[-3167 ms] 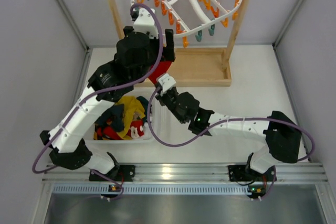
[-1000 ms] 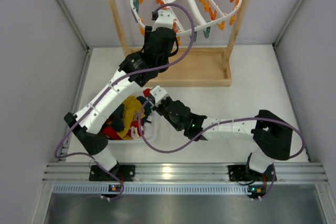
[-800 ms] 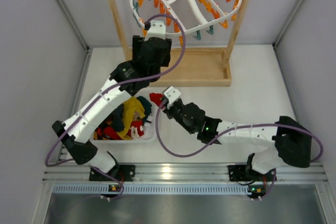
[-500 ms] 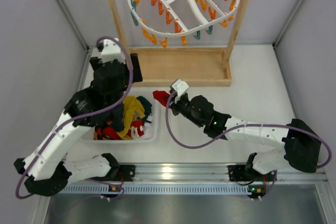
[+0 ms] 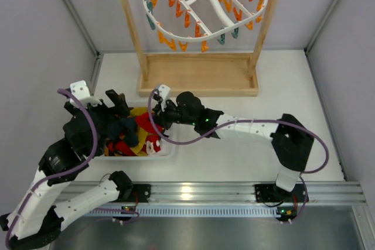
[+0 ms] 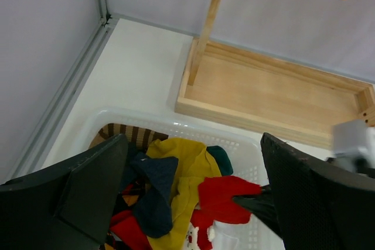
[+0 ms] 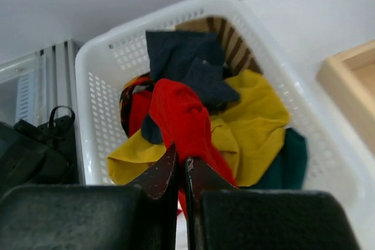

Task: Remove the socks clipped to the hanger

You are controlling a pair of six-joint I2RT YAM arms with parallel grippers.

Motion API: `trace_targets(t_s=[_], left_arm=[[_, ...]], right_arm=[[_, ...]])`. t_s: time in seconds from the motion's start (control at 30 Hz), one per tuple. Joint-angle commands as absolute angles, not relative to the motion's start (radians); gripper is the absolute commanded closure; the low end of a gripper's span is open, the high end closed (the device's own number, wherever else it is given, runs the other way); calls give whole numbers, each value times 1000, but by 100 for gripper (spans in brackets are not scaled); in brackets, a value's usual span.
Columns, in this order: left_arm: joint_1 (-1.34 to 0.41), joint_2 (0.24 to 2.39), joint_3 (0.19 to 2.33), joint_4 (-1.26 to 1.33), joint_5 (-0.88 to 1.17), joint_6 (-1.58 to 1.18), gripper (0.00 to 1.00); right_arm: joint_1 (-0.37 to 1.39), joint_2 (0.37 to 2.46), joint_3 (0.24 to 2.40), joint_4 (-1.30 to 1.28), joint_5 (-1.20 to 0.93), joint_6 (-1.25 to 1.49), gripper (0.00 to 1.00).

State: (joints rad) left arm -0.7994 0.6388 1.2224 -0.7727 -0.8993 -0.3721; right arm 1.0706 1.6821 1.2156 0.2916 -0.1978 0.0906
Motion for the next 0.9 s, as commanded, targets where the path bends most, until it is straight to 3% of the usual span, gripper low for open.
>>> trace_targets(t_s=[0.0, 0.17, 0.33, 0.43, 0.47, 0.53, 0.57, 0.73, 0.87], left_arm=[[-790, 655, 1187, -762, -973, -410, 1], [-756, 657, 1166, -764, -986, -405, 1], [-605, 638, 1120, -712, -855, -379, 1], [-506, 646, 1108, -684, -778, -376, 1], [-465, 649, 1106, -681, -741, -376, 1], [-433, 647, 1100, -677, -716, -376, 2], [-411, 646, 1098, -670, -704, -376, 1], [-400, 638, 1101, -670, -693, -373, 2], [-400, 623, 1115, -673, -660, -361, 2]], right_arm=[[1077, 1869, 1302, 207, -294, 213, 100], [1101, 2083, 1456, 63, -226, 242, 100], [1127, 2073, 1476, 75, -152, 227, 94], [1127, 2016, 1462, 74, -161, 212, 78], [1127, 1996, 1448, 81, -164, 210, 63], [1127, 1921, 1392, 123, -172, 207, 55], [1127, 1898, 1378, 130, -175, 206, 46], [1127, 1767, 1336, 68, -144, 158, 20], [1127, 1656, 1286, 23, -68, 121, 6]])
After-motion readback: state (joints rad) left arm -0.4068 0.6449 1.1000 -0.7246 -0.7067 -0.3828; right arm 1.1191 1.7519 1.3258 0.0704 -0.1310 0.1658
